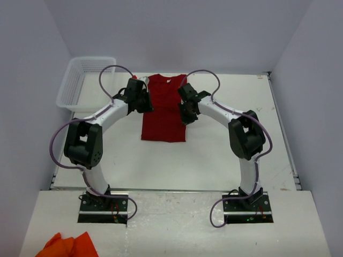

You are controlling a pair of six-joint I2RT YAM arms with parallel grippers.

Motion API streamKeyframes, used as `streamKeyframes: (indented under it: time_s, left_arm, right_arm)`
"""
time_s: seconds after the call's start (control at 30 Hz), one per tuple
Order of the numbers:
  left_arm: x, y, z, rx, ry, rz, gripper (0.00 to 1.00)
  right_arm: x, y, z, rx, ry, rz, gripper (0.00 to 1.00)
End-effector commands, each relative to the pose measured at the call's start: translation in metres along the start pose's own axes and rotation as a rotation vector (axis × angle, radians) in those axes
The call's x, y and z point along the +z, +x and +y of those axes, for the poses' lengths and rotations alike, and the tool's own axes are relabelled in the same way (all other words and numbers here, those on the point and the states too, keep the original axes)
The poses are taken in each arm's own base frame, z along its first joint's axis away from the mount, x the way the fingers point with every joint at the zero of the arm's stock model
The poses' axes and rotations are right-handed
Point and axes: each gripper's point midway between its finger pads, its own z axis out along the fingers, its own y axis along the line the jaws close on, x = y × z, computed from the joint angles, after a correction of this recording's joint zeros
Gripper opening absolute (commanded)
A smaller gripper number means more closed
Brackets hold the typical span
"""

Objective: Fold and stack the t-shirts
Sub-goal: Fold the folded rectangular tshirt in 1/3 of the way

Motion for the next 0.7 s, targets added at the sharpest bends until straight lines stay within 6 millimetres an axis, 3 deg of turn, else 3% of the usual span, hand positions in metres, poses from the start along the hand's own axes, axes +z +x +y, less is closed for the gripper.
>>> streamKeyframes:
  time_s: [0.0, 0.37, 0.67]
  left_arm:
    - [0.006, 0.018, 0.042, 0.062, -0.18, 0.048, 0.0]
    - [0.052, 0.02, 0.038, 0.016, -0.117, 0.063, 0.0]
    - [0.064, 0.044, 0.062, -0.03, -0.197, 0.086, 0.0]
  right_arm:
    - [-0.005, -0.006, -0.003, 0.003, 0.008, -0.013, 0.0]
    - [0.009, 0.015, 0.013, 0.035, -0.093, 0.051, 0.0]
    - [0.026, 0.034, 0.012, 0.045, -0.1, 0.11, 0.0]
